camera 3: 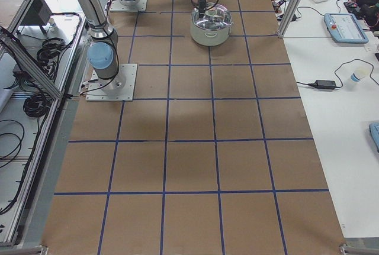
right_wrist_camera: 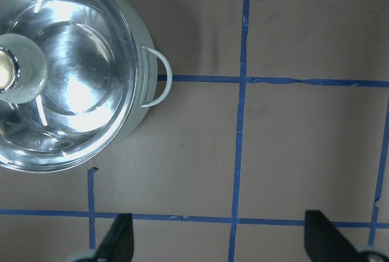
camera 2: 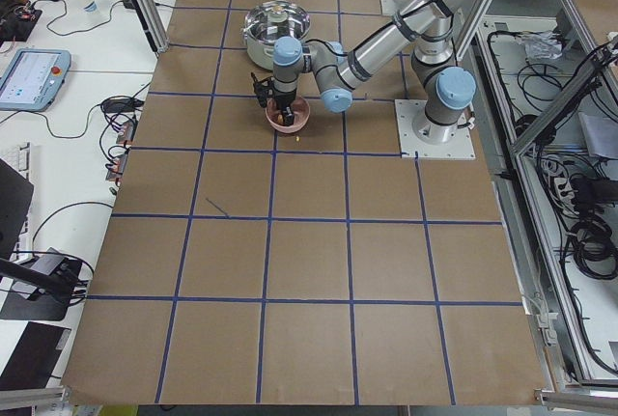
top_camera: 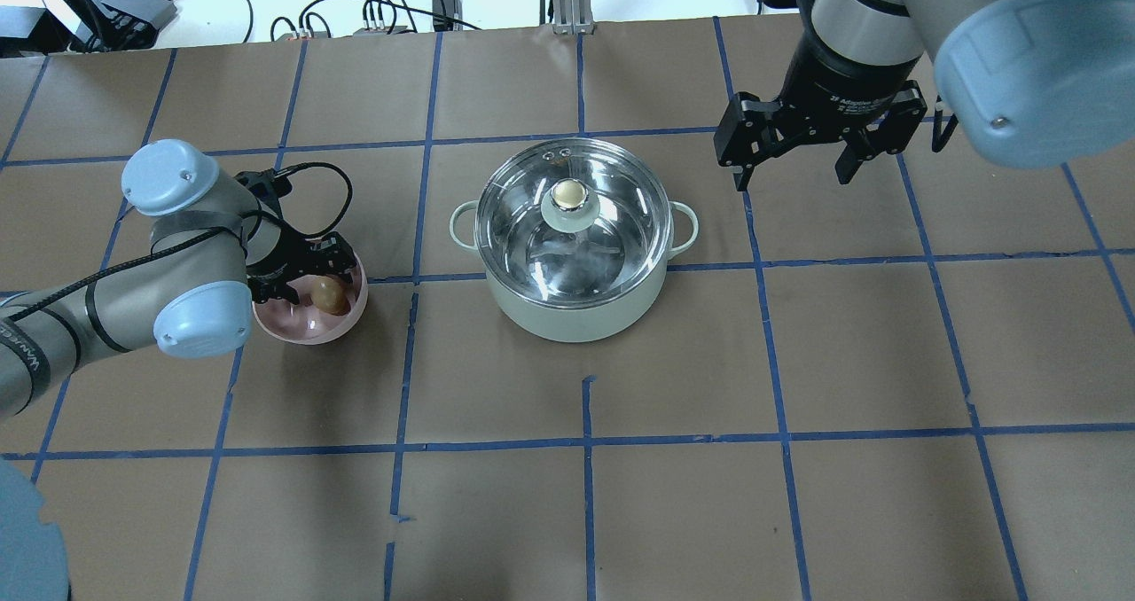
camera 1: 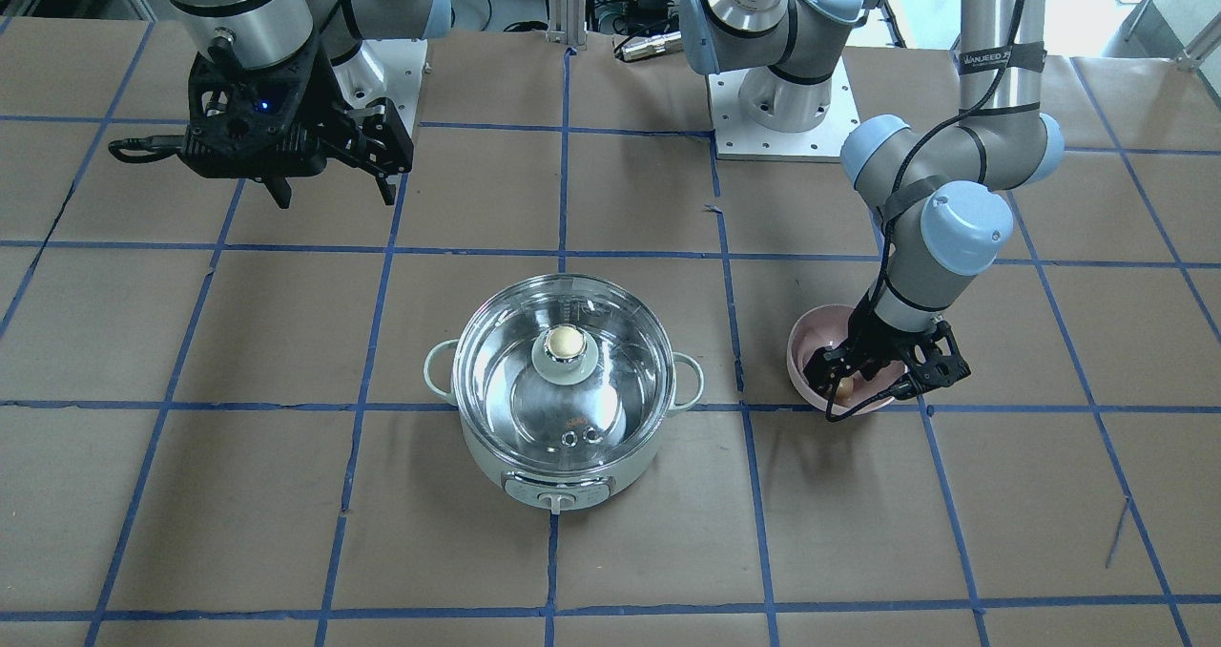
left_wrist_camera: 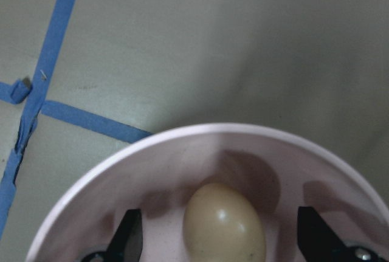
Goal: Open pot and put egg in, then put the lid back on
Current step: 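Lower the left gripper into the bowl and close it on the egg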
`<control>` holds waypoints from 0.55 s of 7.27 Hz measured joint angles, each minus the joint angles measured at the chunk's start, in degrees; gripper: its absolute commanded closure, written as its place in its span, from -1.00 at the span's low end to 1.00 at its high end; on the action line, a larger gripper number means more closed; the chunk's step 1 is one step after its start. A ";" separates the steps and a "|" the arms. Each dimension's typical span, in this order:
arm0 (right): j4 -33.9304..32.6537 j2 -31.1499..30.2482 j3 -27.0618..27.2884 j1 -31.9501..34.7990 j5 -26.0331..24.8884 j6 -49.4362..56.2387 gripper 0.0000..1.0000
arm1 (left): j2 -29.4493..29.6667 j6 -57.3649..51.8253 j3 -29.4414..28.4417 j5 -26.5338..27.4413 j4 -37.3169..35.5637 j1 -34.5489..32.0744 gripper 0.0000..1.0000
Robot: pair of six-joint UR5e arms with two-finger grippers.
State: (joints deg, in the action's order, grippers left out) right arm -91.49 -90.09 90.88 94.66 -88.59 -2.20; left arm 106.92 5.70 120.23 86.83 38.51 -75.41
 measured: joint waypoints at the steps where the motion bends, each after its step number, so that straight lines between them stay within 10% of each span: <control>1: 0.00 0.00 0.00 0.00 0.00 0.00 -0.98 | 0.10 -0.07 0.00 0.05 0.04 0.00 -0.02; 4: 0.00 0.00 0.10 0.02 0.00 0.06 -0.98 | 0.21 -0.18 0.08 0.17 0.06 0.00 0.07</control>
State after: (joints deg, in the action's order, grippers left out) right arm -91.49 -90.09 90.98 94.68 -88.59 -2.14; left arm 107.13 5.52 120.31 87.00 38.57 -75.41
